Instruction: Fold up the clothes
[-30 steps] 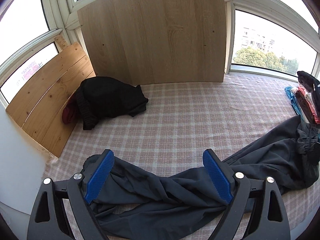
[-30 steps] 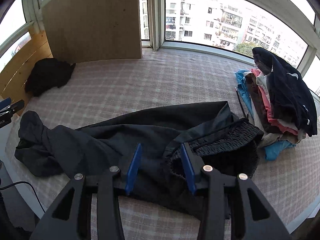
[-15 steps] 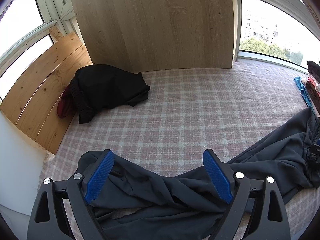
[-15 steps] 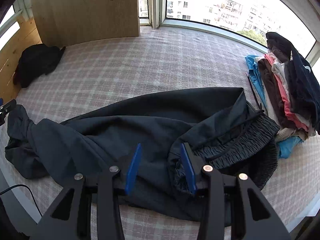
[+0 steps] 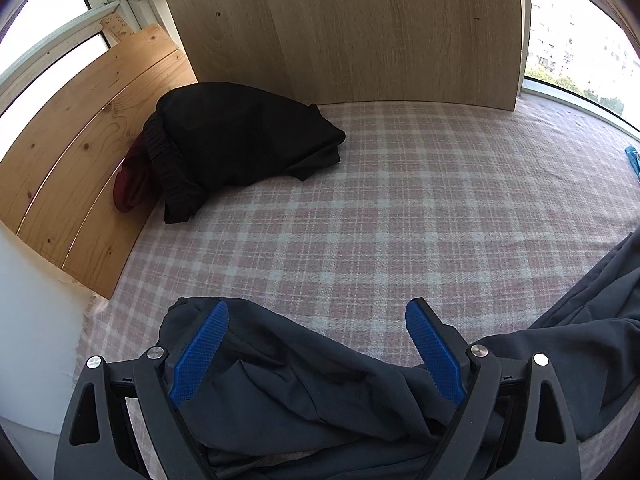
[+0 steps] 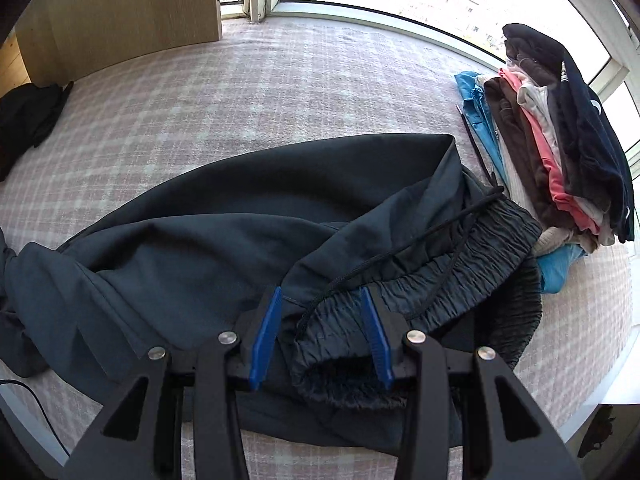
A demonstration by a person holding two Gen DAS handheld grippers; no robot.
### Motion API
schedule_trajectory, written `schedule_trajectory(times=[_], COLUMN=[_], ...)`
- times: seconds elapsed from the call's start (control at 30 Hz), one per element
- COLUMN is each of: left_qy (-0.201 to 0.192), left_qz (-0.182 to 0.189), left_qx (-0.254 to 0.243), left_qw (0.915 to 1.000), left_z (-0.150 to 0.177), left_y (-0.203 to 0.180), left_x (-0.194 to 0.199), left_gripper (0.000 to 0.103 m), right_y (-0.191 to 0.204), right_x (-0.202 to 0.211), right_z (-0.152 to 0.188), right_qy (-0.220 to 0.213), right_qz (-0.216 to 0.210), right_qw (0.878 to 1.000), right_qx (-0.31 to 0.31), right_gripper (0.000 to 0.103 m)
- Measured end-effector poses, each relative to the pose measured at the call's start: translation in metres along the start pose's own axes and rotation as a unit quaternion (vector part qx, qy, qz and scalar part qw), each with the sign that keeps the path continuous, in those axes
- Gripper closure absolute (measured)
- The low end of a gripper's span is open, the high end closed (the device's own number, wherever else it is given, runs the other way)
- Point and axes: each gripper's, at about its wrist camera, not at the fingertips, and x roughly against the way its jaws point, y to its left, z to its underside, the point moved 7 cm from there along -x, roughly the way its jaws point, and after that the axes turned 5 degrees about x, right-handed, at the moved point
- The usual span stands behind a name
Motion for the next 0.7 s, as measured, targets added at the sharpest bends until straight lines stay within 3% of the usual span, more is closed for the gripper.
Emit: schedule_trajectory(times=[0.23, 0.43, 0.53, 0.6, 0.7], left_qy=[0.01, 0.026, 0.037, 0.044, 0.048], left_qz=[0.003, 0.012, 0.02, 0.025, 0.035], left_qx=[0.0, 0.005, 0.013, 0.017, 0.026], left_qw=[0.9999, 0.9996, 0.999, 0.9986, 0.9979], left_z=[0.002, 0.008, 0.012, 0.014, 0.018], left_y=[0.001, 0.002, 0.003, 0.004, 0.006], left_x=[-0.017, -0.028, -0.032, -0.035, -0.036], left_gripper=[0.013, 0.027, 0.047, 0.069, 0.087], right_y=[-0.001, -0.001, 0.0, 0.0, 0.0], right_x=[-0.005, -0.008, -0.009, -0.009, -0.009], right_z=[0.0, 0.0, 0.0, 0.0, 0.0], right_qy=[0.011, 0.014, 0.016, 0.016, 0.017], right_qz=[0.01, 0.01, 0.009, 0.01, 0.012], right_qw=[1.0, 1.0, 1.0, 1.0, 1.0], right_qx=[-0.003, -0.004, -0.004, -0.001, 0.003], right_gripper=[0.062, 0.062, 0.062, 0.062, 0.062])
